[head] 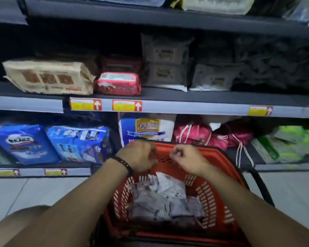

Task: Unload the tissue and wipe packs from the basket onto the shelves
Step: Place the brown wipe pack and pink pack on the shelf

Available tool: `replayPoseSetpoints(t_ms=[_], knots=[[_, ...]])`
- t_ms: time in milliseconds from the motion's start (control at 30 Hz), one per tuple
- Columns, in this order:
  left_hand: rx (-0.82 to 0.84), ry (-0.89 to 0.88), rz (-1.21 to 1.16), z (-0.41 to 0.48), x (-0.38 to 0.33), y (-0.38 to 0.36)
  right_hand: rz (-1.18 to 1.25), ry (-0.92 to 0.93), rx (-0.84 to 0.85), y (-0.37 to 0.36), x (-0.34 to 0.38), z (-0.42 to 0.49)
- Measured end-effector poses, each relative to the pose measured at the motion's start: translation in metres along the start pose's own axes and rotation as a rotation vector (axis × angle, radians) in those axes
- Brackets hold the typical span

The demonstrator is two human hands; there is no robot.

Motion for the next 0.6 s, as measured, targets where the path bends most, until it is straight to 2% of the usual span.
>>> replayPoseSetpoints(t_ms=[100,167,267,467,600], knots=[[0.269,0.031,0.057,0.002,-0.007,-0.074,-0.138,-0.250,0.235,-0.050,-0.090,-0.025],[0.390,0.088,0.085,0.001,0.001,-0.114,-0.231,-0.367,0.303,-0.071,-0.131,-0.042],[0.438,0.169,0.106,0.005,0.019,-0.159,-0.271,-0.460,0.355,-0.091,-0.163,-0.055],[0.439,0.291,0.133,0.004,0.047,-0.216,-0.239,-0.430,0.317,-0.108,-0.168,-0.020],[0.495,0.369,0.157,0.009,0.051,-0.227,-0.275,-0.454,0.375,-0.132,-0.173,-0.007]])
Point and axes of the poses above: each hand's wrist, its own z-axis towards the middle knuckle, its own y-axis out of the back of the hand, x = y × z, the point moved 9 cm from there along z, towards the middle knuckle, and after that the axes turned 2 degrees about -y, right-handed, at the moved point
